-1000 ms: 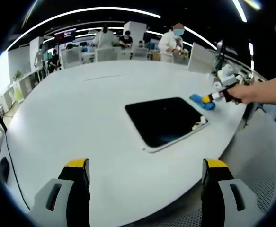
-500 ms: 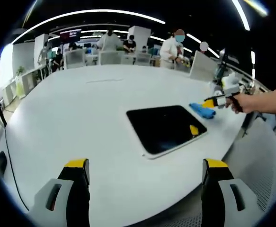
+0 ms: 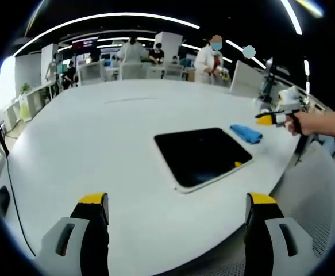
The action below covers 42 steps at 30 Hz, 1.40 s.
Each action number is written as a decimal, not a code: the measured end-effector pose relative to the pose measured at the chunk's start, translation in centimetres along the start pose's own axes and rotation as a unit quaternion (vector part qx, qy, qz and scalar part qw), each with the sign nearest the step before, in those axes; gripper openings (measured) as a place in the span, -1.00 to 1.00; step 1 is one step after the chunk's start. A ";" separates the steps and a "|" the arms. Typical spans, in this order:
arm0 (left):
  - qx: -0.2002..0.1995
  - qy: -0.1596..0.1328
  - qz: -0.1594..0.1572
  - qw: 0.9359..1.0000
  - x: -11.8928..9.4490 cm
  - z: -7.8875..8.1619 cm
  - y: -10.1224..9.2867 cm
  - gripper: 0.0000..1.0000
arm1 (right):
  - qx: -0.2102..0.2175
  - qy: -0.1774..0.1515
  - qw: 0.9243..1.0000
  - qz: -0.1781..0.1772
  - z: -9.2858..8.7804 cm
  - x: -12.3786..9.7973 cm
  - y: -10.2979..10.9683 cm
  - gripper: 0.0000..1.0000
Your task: Wipe the mirror surface with the cleaning cloth until all visible marks leave the cleaned area.
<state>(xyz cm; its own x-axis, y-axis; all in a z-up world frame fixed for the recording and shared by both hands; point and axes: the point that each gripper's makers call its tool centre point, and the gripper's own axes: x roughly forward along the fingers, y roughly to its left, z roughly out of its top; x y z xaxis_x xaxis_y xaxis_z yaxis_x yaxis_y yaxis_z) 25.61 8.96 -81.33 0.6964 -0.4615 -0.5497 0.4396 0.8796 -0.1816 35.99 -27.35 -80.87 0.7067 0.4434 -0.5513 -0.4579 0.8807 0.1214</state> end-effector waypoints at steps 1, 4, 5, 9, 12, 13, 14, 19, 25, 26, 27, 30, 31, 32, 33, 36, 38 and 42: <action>0.003 0.001 0.001 1.000 0.0 0.0 0.0 0.99 | 0.001 -0.003 1.000 0.004 -0.2 -0.5 0.1 1.00; 0.014 0.006 0.001 1.000 0.1 -0.2 -0.2 0.99 | -0.008 -0.006 1.000 0.004 -0.9 -1.4 0.5 1.00; 0.015 0.005 0.001 1.000 0.0 -0.1 -0.2 0.99 | -0.010 -0.007 1.000 0.003 -1.1 -1.7 0.5 1.00; 0.021 0.006 0.000 1.000 0.0 -0.1 -0.2 0.99 | -0.005 -0.015 1.000 0.005 -1.5 -2.8 0.6 1.00; 0.024 0.004 0.001 1.000 0.0 -0.1 -0.2 0.99 | -0.007 -0.026 1.000 0.011 -1.6 -3.6 0.9 1.00; 0.025 0.003 0.001 1.000 0.0 0.0 -0.2 0.99 | -0.009 -0.027 1.000 0.010 -1.7 -3.8 0.9 1.00; 0.026 0.003 0.001 1.000 -0.1 0.0 -0.2 0.99 | -0.012 -0.029 0.999 0.009 -1.8 -4.2 1.0 1.00; 0.031 -0.010 0.005 0.999 -0.2 0.5 -0.1 0.99 | -0.015 -0.035 0.999 0.013 -2.7 -5.2 1.6 1.00; 0.042 -0.005 0.002 0.999 0.0 0.4 -0.3 0.99 | -0.019 -0.034 0.999 0.003 -4.6 -5.5 1.0 1.00; 0.041 -0.004 0.002 0.999 -0.1 0.3 -0.2 0.99 | -0.009 -0.036 0.999 0.005 -4.9 -5.7 1.1 1.00; 0.039 -0.005 0.003 0.999 -0.1 0.4 -0.2 0.99 | -0.003 -0.036 0.999 0.008 -5.1 -5.8 1.1 1.00; 0.042 -0.003 0.002 0.999 -0.1 0.3 -0.3 0.99 | -0.010 -0.037 0.999 0.003 -5.6 -6.3 0.9 1.00; 0.042 -0.003 0.003 0.999 -0.1 0.3 -0.3 0.99 | -0.009 -0.039 0.999 0.003 -5.9 -6.6 0.8 1.00; 0.042 -0.004 0.003 0.999 -0.1 0.3 -0.3 0.99 | -0.008 -0.040 0.999 0.003 -5.9 -6.6 0.7 1.00; 0.038 -0.003 0.006 0.999 -0.1 0.3 -0.2 0.99 | -0.005 -0.039 0.999 0.004 -6.3 -6.8 0.8 1.00; 0.039 -0.014 0.013 0.999 -0.4 0.7 -0.1 0.99 | 0.001 -0.038 0.999 0.004 -6.5 -7.1 1.3 1.00; 0.029 -0.020 0.017 0.999 -0.4 0.9 0.3 0.99 | -0.005 -0.034 0.999 0.008 -6.7 -7.2 1.6 1.00; 0.030 -0.015 0.010 0.999 -0.2 0.7 0.0 0.99 | -0.009 -0.044 0.999 0.011 -5.8 -7.5 2.2 1.00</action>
<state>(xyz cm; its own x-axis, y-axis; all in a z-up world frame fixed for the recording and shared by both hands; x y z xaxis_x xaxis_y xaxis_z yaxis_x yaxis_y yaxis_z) 25.84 8.98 -80.61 0.7216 -0.4489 -0.5270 0.4584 0.8803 -0.1221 26.52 -29.72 -81.27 0.7401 0.4767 -0.4743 -0.4833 0.8675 0.1177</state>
